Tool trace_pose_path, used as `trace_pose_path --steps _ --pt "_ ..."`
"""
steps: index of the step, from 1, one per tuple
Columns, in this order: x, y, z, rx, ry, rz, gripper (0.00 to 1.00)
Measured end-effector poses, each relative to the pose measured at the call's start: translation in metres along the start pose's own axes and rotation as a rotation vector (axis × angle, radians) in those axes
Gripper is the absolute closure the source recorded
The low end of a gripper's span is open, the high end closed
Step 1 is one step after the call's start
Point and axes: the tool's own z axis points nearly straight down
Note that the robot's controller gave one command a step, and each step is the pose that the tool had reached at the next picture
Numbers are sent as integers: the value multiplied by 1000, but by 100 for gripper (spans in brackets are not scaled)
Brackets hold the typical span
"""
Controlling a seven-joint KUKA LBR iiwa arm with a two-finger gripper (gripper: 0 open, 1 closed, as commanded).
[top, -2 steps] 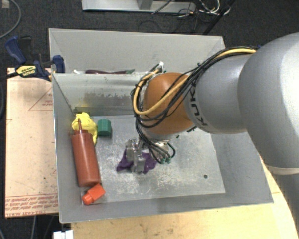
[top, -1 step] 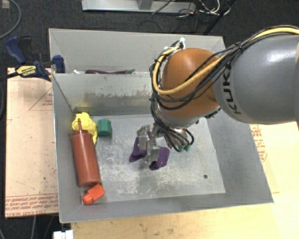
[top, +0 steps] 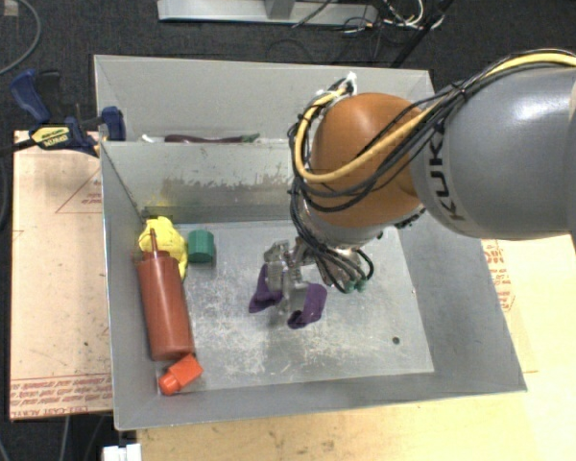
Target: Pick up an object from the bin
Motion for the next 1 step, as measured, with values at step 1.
trace_pose_path --steps 1 --pt "-3 -5 -128 -1 -4 -9 100"
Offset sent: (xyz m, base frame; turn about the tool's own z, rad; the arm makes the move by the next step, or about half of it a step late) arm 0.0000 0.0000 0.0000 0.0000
